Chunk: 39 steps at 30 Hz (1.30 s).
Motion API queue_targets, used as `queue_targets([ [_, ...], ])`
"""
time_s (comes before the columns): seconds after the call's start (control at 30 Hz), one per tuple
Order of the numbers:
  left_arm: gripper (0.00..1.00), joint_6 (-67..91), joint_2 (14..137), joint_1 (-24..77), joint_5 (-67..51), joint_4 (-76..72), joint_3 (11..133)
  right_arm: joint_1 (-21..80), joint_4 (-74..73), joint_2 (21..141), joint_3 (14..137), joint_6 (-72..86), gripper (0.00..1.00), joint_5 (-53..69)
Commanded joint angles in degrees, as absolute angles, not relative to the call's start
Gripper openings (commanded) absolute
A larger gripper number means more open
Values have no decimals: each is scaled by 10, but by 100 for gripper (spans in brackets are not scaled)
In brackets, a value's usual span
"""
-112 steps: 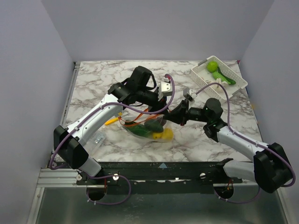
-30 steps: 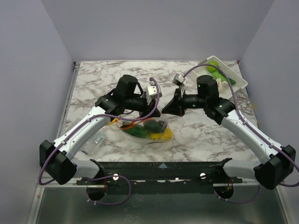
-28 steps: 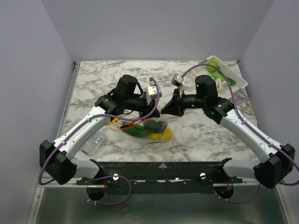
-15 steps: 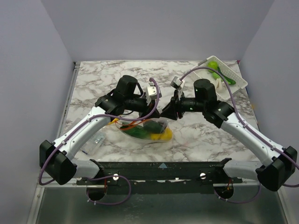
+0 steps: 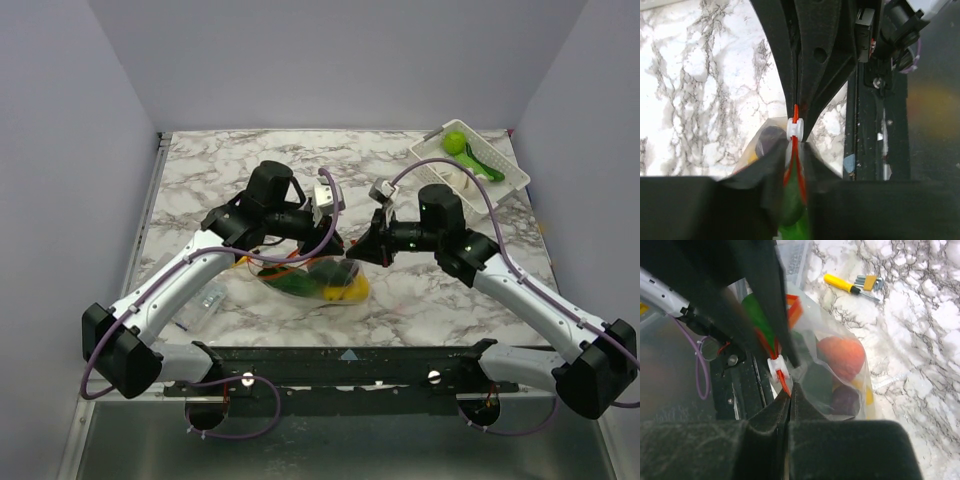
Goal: Place the food in the zip-top bag and seal the zipper
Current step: Zip the zipper food storage bag at the center of the board.
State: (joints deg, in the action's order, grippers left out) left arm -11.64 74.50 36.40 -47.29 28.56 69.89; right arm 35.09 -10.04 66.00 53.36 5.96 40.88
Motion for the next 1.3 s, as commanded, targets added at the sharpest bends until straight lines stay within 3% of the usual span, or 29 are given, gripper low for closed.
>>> queue_targets([
  [0.0,55,-141,717,363,-477,290,689,349,-46,631,524,64,0,418],
  [0.07,67,-142,716,358,-471,290,680,349,-47,623,520,58,0,421],
  [0.13,72,-142,725,351,-485,295,685,349,-47,620,517,53,0,437],
  [0.3,68,-142,754,334,-511,313,710,349,-55,623,517,43,0,452],
  [0.4,55,-141,758,331,-516,313,710,349,-54,616,515,39,0,454],
  [0.6,10,-144,772,330,-513,327,723,349,-73,618,530,55,1,420],
  [0.63,6,-144,771,330,-516,327,724,348,-99,625,545,59,12,407],
  [0.67,0,-143,770,330,-518,326,724,349,-126,635,568,61,31,396],
  [0.7,0,-141,768,330,-518,324,725,349,-156,645,588,62,39,386],
  [0.83,0,-136,758,332,-515,317,722,349,-259,680,669,65,53,343],
  [0.9,0,-135,754,332,-512,317,722,349,-290,687,700,60,54,347],
  [1.0,0,-136,752,333,-514,318,723,349,-319,700,730,47,54,355],
  [1.27,0,-139,749,337,-514,321,723,349,-392,765,802,8,30,399],
])
